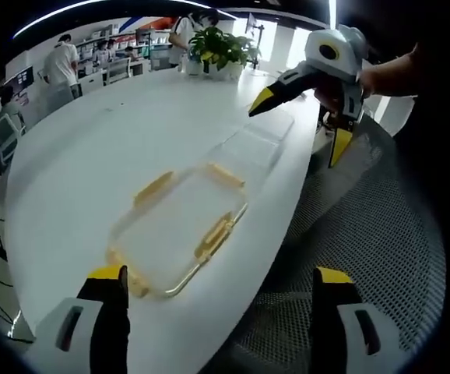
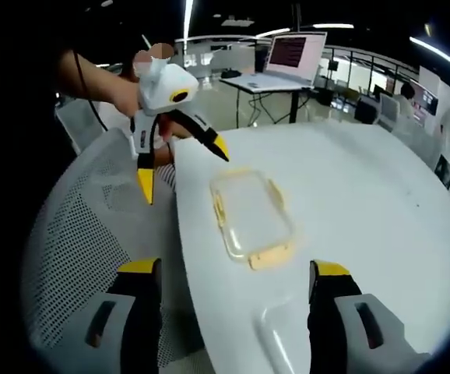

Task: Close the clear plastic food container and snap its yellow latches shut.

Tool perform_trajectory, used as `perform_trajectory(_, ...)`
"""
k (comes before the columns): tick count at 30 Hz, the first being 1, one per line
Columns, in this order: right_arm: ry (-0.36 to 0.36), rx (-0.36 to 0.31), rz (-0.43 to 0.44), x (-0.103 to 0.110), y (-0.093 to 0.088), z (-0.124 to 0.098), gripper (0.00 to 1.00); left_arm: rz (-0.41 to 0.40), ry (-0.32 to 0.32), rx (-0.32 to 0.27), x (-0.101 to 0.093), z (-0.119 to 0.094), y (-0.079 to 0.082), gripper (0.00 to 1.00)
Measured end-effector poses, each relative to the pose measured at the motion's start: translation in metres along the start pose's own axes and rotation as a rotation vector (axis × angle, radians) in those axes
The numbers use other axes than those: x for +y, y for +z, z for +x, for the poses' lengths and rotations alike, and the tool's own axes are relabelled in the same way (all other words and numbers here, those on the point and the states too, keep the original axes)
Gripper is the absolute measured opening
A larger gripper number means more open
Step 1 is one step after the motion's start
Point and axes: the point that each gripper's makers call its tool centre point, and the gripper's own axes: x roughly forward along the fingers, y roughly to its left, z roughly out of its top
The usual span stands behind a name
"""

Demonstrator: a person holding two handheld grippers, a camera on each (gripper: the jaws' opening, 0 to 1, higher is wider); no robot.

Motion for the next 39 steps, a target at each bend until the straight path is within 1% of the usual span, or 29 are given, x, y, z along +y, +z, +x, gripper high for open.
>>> perform_trajectory(3, 0.008, 0.02, -0.009, -0.003, -0.002, 0.003, 0.73, 0.007, 0.0, 0.013, 0.005, 0.001, -0.002, 0.95)
perform_trajectory(7, 0.005, 0.012, -0.005, -0.007, 0.001, 0.005, 0.72, 0.006, 0.002, 0.026, 0.013, 0.001, -0.002, 0.94)
perform_trajectory(9, 0.006, 0.008, -0.001, -0.009, 0.003, 0.007, 0.72, 0.018, -0.001, 0.035, 0.016, 0.002, -0.003, 0.94)
perform_trajectory(14, 0.015, 0.031, -0.019, -0.011, -0.001, 0.014, 0.71, 0.046, -0.012, 0.077, 0.021, 0.004, -0.008, 0.91)
perform_trajectory(19, 0.018, 0.051, -0.026, -0.012, 0.0, 0.022, 0.71, 0.072, -0.021, 0.098, 0.025, 0.005, -0.012, 0.9)
perform_trajectory(22, 0.02, 0.06, -0.033, -0.012, -0.001, 0.025, 0.69, 0.081, -0.023, 0.109, 0.029, 0.005, -0.013, 0.89)
perform_trajectory(24, 0.02, 0.08, -0.042, -0.013, -0.004, 0.028, 0.68, 0.095, -0.024, 0.12, 0.031, 0.006, -0.014, 0.88)
perform_trajectory(27, 0.019, 0.088, -0.047, -0.016, -0.006, 0.031, 0.68, 0.104, -0.028, 0.129, 0.034, 0.006, -0.014, 0.88)
perform_trajectory(33, 0.025, 0.114, -0.052, -0.019, -0.01, 0.038, 0.66, 0.136, -0.037, 0.166, 0.041, 0.007, -0.02, 0.88)
perform_trajectory(39, 0.022, 0.124, -0.051, -0.023, -0.008, 0.044, 0.64, 0.185, -0.042, 0.193, 0.048, 0.009, -0.019, 0.85)
